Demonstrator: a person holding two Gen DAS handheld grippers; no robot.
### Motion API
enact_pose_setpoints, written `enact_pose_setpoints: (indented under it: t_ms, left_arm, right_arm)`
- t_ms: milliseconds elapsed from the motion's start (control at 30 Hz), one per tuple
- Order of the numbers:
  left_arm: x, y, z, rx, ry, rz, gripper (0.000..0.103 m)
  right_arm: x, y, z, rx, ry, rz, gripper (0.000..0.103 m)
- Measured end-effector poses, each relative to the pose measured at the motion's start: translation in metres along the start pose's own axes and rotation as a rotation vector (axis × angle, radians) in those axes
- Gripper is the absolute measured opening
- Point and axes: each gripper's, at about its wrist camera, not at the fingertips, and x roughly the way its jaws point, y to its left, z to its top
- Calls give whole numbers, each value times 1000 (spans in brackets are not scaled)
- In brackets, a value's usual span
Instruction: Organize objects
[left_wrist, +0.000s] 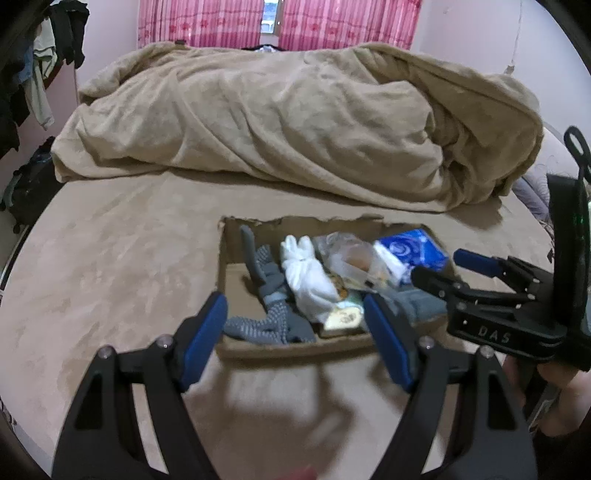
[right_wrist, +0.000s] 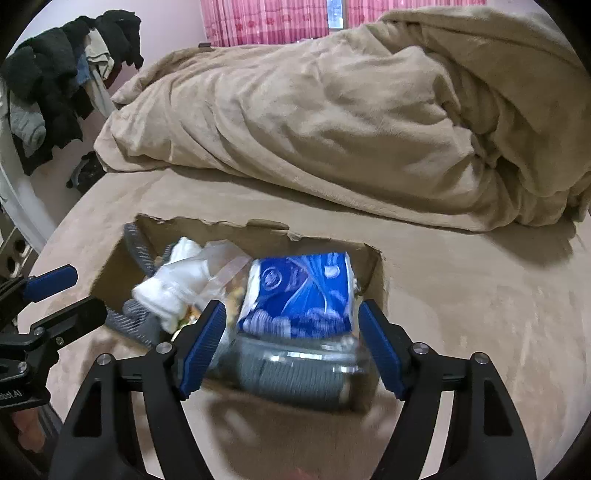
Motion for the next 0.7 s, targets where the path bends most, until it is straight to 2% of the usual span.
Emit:
enact_pose_setpoints:
  t_ms: [233,567,700]
  left_arm:
    - [-53,-3,-14,-19,-35,3,78]
    - [-116,-21,-57,-24,-35,22,78]
    - [-129,-23,-72,-30,-21,-11,78]
  right_arm:
    - [-48,11,-17,-1,-27,-2,78]
    - [-122,27,-50,19,-58,-3,78]
    - [-148,35,-65,22,-65,4,78]
